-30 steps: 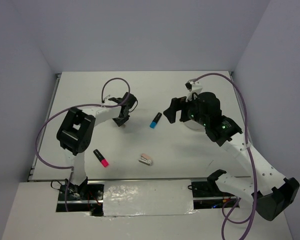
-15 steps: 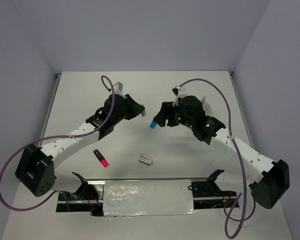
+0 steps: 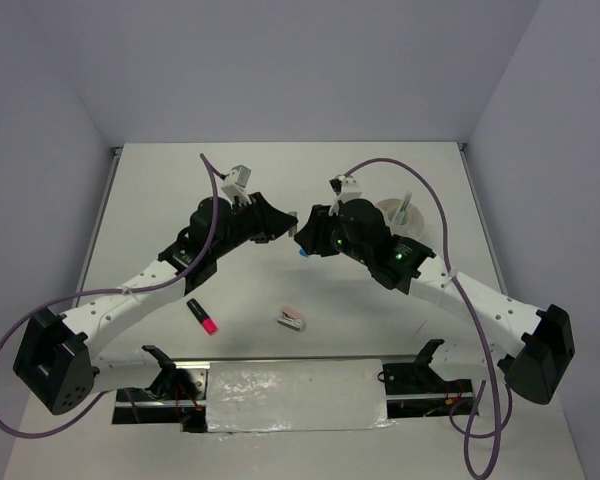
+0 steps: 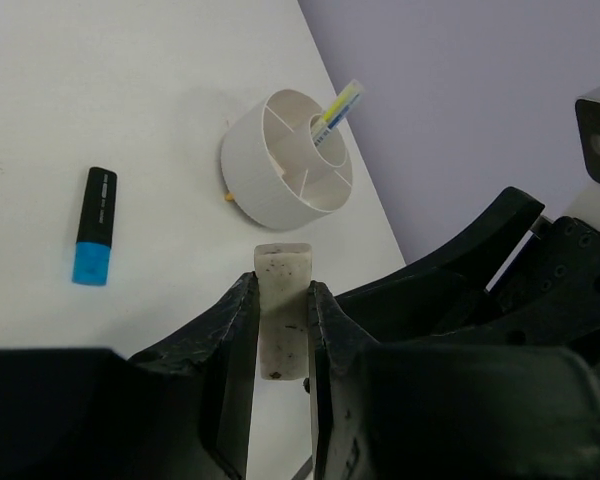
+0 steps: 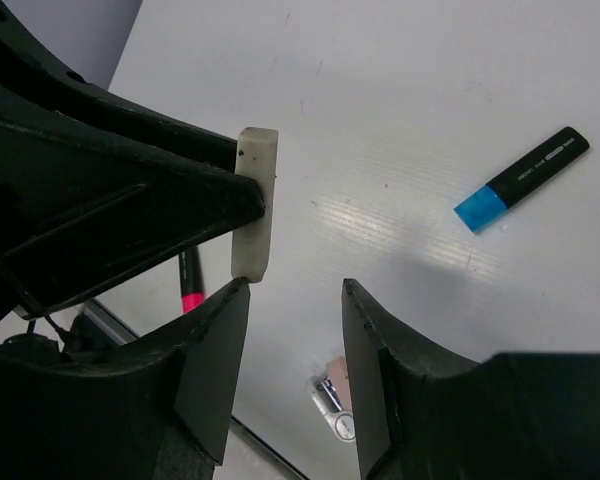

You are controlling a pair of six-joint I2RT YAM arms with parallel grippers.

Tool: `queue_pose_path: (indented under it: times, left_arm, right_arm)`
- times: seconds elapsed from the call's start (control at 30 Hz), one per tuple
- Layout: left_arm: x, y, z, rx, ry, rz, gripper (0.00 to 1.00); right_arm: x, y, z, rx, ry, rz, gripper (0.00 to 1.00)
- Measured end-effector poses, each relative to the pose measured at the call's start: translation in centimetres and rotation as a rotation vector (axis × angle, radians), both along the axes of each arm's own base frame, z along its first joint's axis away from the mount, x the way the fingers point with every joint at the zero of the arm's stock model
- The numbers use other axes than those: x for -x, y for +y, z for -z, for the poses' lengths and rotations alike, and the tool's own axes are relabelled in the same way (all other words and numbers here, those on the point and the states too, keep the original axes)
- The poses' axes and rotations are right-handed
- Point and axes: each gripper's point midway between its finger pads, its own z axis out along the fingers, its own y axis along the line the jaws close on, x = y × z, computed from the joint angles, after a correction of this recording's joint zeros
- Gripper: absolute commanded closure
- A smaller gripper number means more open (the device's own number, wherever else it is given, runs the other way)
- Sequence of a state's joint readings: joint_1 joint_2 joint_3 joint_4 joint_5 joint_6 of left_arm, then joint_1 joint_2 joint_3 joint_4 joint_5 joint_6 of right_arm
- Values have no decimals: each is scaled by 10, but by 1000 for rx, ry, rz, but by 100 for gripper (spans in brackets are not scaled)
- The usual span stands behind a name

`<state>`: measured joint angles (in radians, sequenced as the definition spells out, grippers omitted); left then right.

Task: Sort the stationery into containers
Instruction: Pick up the stationery from the center of the board, then place the stationery in the storage box.

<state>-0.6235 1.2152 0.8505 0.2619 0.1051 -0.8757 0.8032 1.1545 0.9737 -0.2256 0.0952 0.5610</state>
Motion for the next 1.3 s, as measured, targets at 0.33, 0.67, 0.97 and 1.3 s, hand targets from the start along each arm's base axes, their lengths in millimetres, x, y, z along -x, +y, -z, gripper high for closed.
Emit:
queue_pose_path:
  times: [0.33,0.67,0.97,1.3]
  left_arm:
    - [0,3,4,-42,-1,7,100]
    - [3,0,9,-50,13,24,100]
    - [5,-3,5,-41,10,42,100]
    - [3,-3,-1,-43,5,45,96]
  right_arm:
    - [-3,11,5,20,8,-5,50]
    - [-1,21,-5,-25,-11,-47,47]
    - [-6,22,1,-11,-6,-25,59]
    - [-10,28,5,-14,0,-23,98]
